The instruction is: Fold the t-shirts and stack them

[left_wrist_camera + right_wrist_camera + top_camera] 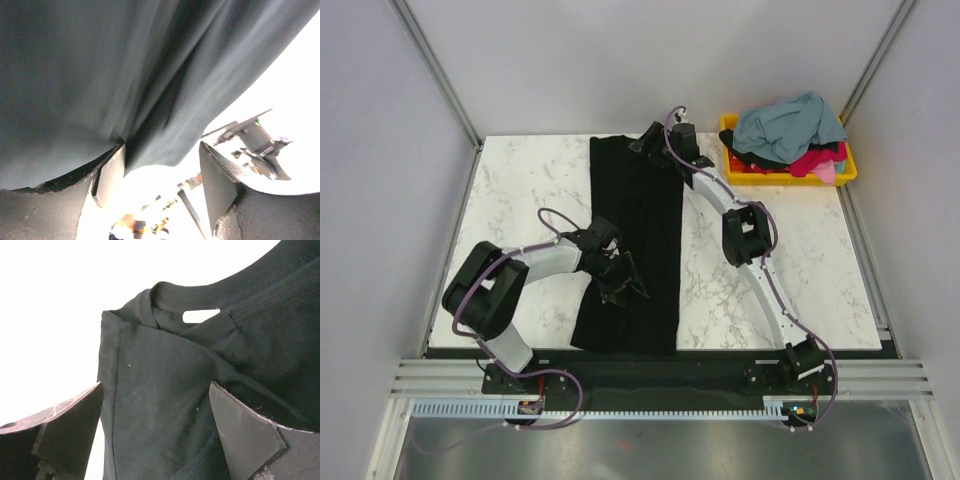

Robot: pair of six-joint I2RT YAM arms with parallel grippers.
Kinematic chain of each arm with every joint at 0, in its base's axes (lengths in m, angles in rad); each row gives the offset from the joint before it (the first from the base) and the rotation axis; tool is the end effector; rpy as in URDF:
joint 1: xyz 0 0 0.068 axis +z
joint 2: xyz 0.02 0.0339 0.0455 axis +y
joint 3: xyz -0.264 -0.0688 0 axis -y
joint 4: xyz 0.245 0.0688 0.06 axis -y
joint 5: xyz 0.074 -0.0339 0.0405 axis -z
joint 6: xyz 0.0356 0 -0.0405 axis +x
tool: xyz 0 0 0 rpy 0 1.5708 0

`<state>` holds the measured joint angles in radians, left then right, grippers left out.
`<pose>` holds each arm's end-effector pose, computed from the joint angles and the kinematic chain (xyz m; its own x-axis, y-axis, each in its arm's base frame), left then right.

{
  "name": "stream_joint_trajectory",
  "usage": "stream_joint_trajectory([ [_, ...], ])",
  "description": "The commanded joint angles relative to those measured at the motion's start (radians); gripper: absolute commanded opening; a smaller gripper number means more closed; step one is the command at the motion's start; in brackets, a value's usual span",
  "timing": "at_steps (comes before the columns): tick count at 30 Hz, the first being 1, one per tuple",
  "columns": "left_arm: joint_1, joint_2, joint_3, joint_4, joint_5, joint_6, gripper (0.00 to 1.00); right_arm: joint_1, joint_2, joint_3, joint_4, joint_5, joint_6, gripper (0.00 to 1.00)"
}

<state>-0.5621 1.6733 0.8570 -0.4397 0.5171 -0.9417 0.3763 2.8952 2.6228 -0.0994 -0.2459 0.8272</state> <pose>0.2369 -0.1700 0.1389 -0.9527 -0.2305 0.1979 -0.3017 0.7945 -0.5269 0.5820 0.2393 0.1303 -0.6463 0.5122 -0.5656 -0.1354 0.6525 0.7456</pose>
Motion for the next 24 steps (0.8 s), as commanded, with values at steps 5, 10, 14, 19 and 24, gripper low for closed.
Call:
stream_joint_trajectory([
  [5,-0.032,-0.102,0.074,-0.017,0.078,-0.100,0.68,-0.036,0.101,-0.041,0.237,0.034,0.063,0.98],
  [10,-0.032,-0.158,0.319,-0.305,-0.162,0.035,0.69,-0.037,-0.002,-0.123,0.293,-0.033,0.023,0.98],
  [14,-0.030,-0.190,0.437,-0.421,-0.360,0.144,0.69,-0.039,-0.170,-0.196,0.288,-0.144,0.000,0.98],
  [19,-0.024,-0.259,0.548,-0.550,-0.673,0.250,0.71,-0.039,-0.431,-0.339,0.163,-0.129,-0.164,0.98],
  [24,0.011,-0.351,0.450,-0.551,-0.701,0.264,0.70,-0.039,-0.755,-0.513,-0.063,-0.003,-0.298,0.98],
])
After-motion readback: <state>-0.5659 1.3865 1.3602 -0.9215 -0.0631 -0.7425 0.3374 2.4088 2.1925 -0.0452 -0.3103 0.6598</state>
